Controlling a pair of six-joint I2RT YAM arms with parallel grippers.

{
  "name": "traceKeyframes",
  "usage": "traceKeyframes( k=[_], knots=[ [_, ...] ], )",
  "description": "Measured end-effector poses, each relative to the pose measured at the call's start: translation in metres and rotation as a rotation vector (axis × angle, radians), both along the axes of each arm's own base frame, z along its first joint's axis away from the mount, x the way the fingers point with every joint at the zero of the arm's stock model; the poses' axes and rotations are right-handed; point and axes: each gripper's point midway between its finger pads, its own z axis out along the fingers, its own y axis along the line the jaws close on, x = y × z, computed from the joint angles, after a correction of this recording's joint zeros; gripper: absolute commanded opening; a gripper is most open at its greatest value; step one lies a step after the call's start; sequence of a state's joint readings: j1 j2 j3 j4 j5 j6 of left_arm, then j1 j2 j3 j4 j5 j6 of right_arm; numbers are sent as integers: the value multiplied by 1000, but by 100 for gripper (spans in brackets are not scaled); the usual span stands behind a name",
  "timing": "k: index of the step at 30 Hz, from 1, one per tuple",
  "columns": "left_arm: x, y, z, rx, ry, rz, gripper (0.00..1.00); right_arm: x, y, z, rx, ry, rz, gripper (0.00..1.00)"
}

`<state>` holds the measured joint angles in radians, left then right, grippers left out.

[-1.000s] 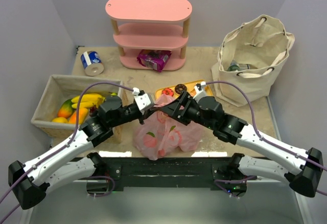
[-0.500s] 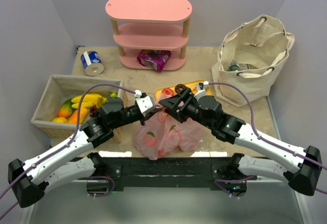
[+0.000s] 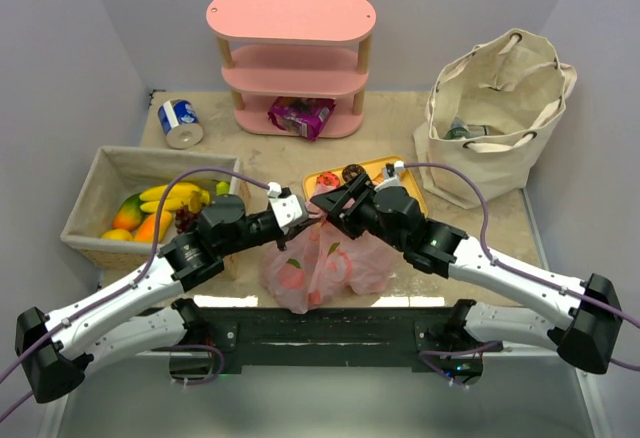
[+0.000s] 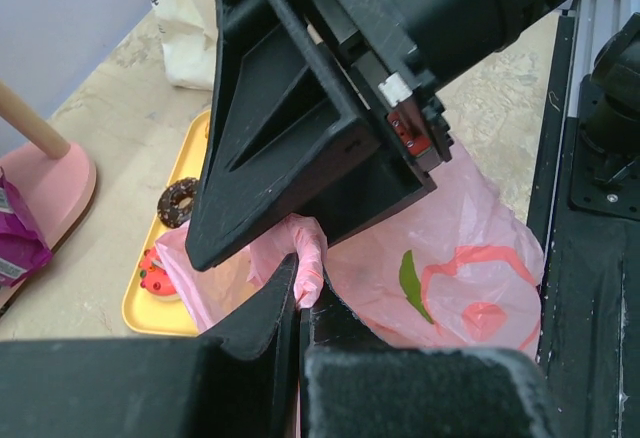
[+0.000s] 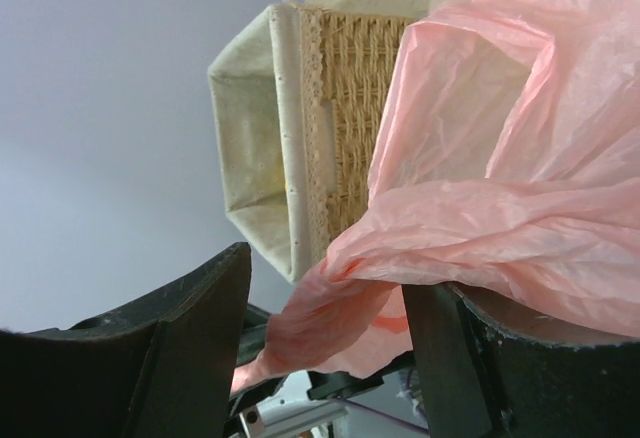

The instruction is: Place the mixed food into the grocery bags and tie them

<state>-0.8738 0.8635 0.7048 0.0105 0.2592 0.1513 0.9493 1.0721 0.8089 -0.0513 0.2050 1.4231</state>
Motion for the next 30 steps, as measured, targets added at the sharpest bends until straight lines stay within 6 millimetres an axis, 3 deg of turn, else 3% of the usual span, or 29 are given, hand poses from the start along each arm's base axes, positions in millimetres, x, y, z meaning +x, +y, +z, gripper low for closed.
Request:
traceKeyframes(
  k=[13, 16, 20, 21, 25, 30],
  knots=[
    [-8, -8, -5, 16, 1, -32, 0, 4, 10, -6, -1, -3, 6, 44],
    [-10, -11, -8, 26, 3, -35, 0, 4, 14, -4, 17, -6, 14, 34],
    [-12, -13, -10, 33, -2, -39, 0, 3, 16, -5, 45, -23, 23, 6],
    [-12, -13, -11, 37, 0, -38, 1, 3, 16, -6, 54, -27, 23, 3],
    [-13, -15, -18, 54, 15, -46, 49, 2, 12, -10, 59, -59, 21, 0],
    [-19, -13, -29, 85, 56, -57, 75, 3, 7, -8, 76, -145, 17, 0]
  ],
)
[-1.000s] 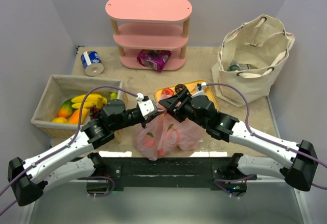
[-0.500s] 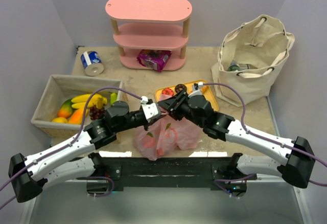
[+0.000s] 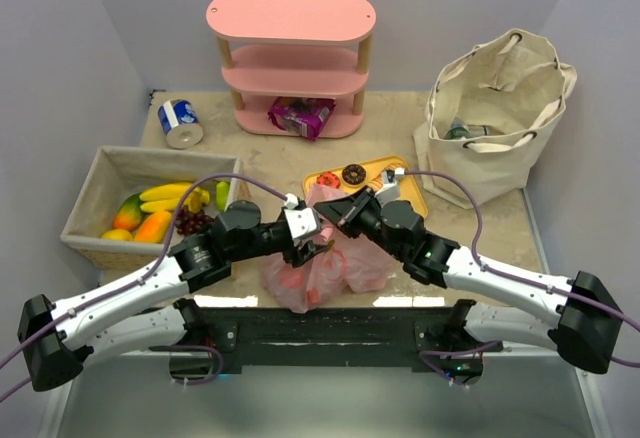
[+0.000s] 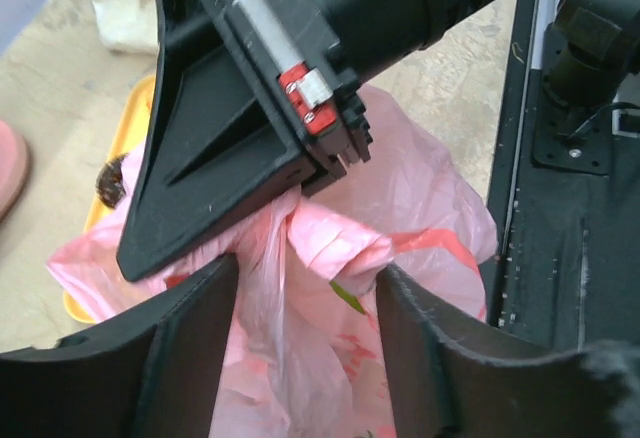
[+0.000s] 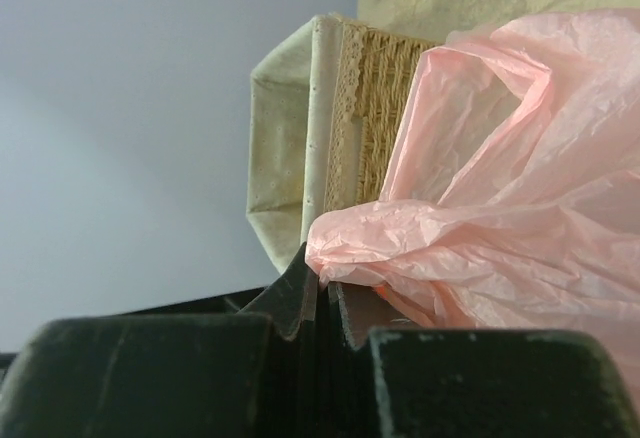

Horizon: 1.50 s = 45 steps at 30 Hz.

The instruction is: Place the mixed food into the grocery bags and tie them

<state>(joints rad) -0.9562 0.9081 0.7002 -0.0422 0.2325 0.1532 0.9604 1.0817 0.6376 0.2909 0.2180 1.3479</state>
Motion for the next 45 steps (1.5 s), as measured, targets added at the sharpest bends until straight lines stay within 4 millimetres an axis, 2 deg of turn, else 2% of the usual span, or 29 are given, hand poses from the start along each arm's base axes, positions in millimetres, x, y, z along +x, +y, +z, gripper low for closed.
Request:
traceKeyframes(
  k=[1, 3, 7, 11, 14, 19, 24, 33, 38, 45],
  knots=[
    [-1, 2, -3, 10, 10, 0, 80, -1, -1, 0, 0, -22, 3, 0],
    [-5, 6, -7, 28, 37, -1, 84, -2, -3, 0, 1, -64, 11, 0],
    [-6, 21, 3, 13, 85, 3, 83, -8, -9, -6, -13, -150, 29, 0],
    [19, 42, 33, -77, 120, 97, 73, -13, -15, -9, -28, -224, 44, 0],
    [38, 51, 40, -134, 171, 164, 71, -15, -18, -8, -33, -273, 49, 0],
    [45, 37, 30, -207, 297, 116, 67, -19, -19, -4, -24, -328, 64, 0],
    [31, 22, 20, -267, 364, -8, 62, -24, -22, -7, 7, -347, 87, 0],
    [19, 7, 27, -328, 381, -158, 57, -24, -24, -1, 61, -337, 111, 0],
    [22, 3, 16, -319, 430, -162, 54, -24, -24, 1, 82, -332, 123, 0],
    [27, -2, 12, -325, 453, -161, 49, -24, -23, 1, 93, -323, 132, 0]
  ],
)
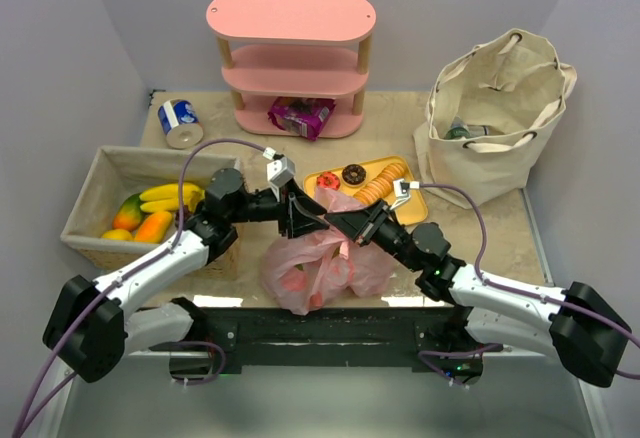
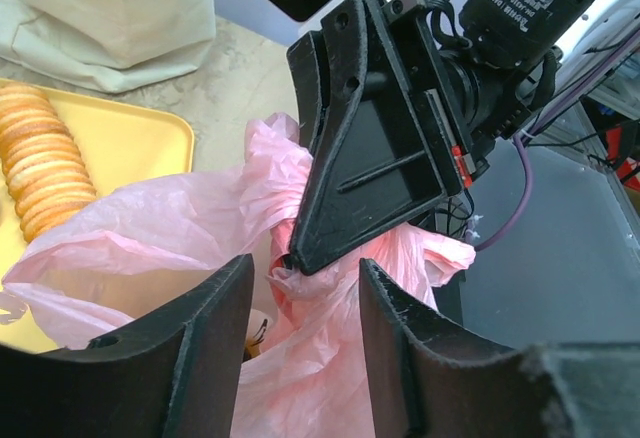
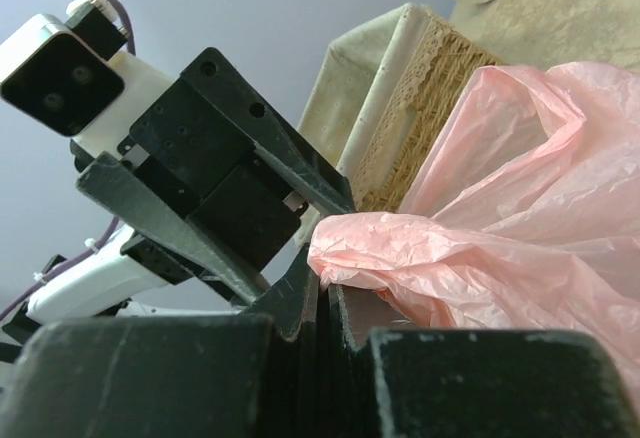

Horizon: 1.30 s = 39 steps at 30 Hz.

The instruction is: Place the mixed food into the grocery bags and tie them

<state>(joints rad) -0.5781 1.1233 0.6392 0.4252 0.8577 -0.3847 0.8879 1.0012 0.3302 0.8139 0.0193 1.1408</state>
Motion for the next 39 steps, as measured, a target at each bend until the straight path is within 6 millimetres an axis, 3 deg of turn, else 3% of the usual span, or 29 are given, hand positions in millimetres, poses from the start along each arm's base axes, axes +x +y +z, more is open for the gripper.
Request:
traceKeyframes(
  k=[7, 15, 21, 26, 29, 32, 35, 36, 39],
  knots=[
    [4, -3, -10, 17, 28, 0, 47, 0, -1, 5, 20, -4, 4, 0],
    [2, -5, -7, 2, 24, -9, 40, 1, -2, 5, 20, -4, 1, 0],
    [0, -9, -6, -5, 24, -28, 24, 2, -2, 5, 19, -4, 0, 0],
    [0, -9, -7, -6, 25, -27, 0, 2, -2, 7, 25, -10, 2, 0],
    [1, -8, -9, -4, 27, -18, 0, 2, -2, 6, 22, -9, 3, 1],
    [1, -8, -11, -1, 31, -15, 0, 2, -3, 4, 14, -5, 3, 14],
    [0, -9, -12, 0, 31, -16, 0, 0, -5, 6, 10, -6, 3, 31],
    [0, -9, -12, 0, 31, -19, 0, -2, -6, 7, 6, -9, 4, 42],
    [-1, -9, -12, 0, 30, -20, 0, -6, -13, 11, -12, -18, -4, 57]
  ],
)
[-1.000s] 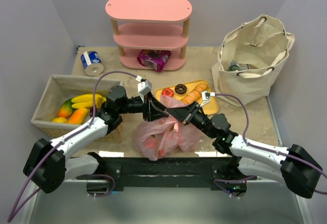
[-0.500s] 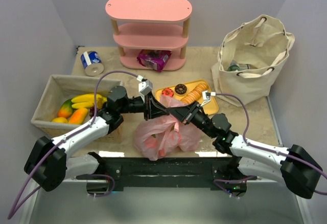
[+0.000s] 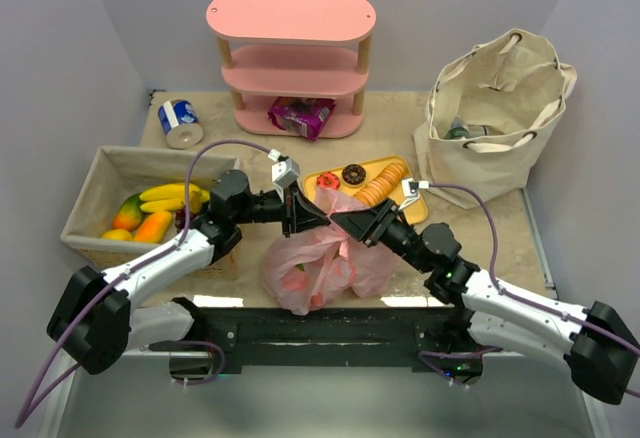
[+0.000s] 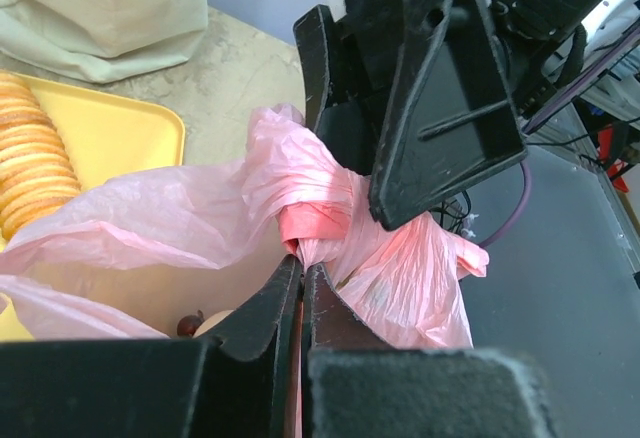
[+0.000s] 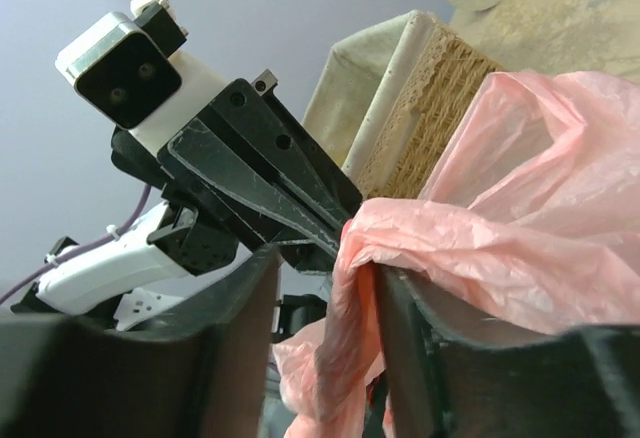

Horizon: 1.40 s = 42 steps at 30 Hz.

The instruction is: Place the mixed food into the grocery bags and tie them

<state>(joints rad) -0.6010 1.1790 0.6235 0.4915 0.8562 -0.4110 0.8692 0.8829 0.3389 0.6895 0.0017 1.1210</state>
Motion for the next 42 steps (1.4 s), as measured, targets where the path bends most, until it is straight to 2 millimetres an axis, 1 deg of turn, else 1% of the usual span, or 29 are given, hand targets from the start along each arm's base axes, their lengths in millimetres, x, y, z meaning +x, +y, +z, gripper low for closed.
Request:
traceKeyframes(
  k=[3, 5, 10, 13, 14, 18, 21, 23, 25, 28, 36, 40, 42],
  knots=[
    [0, 0, 1, -1, -3, 1, 0, -2, -5, 3, -36, -1, -11, 69],
    [0, 0, 1, -1, -2, 1, 0, -3, -8, 2, -63, 5, -16, 75],
    [1, 0, 0, 2, -2, 12, 0, -10, -24, -5, -148, 28, -39, 78],
    [3, 0, 0, 3, -3, 20, 0, -17, -38, -3, -191, 20, -59, 74],
    [3, 1, 0, 3, -3, 22, 0, -19, -43, -1, -204, 10, -66, 69],
    [4, 1, 0, 4, -3, 28, 0, -26, -52, 8, -254, -31, -60, 60],
    [5, 1, -2, 9, -2, 33, 0, -29, -46, 8, -301, -46, -20, 55],
    [6, 1, -2, 12, 1, 39, 0, -30, -39, -2, -341, -40, 17, 55],
    [6, 1, -4, 16, 5, 44, 0, -31, -32, -18, -394, -16, 57, 55],
    [7, 2, -6, 24, 13, 49, 0, -33, -28, -32, -433, 6, 87, 55],
    [8, 3, -10, 40, 11, 58, 0, -41, -22, -28, -413, -19, 137, 53],
    [9, 3, -9, 40, 8, 64, 0, -45, -18, -26, -407, -37, 163, 48],
    [10, 3, -8, 40, 5, 68, 0, -45, -18, -25, -408, -42, 165, 47]
  ],
)
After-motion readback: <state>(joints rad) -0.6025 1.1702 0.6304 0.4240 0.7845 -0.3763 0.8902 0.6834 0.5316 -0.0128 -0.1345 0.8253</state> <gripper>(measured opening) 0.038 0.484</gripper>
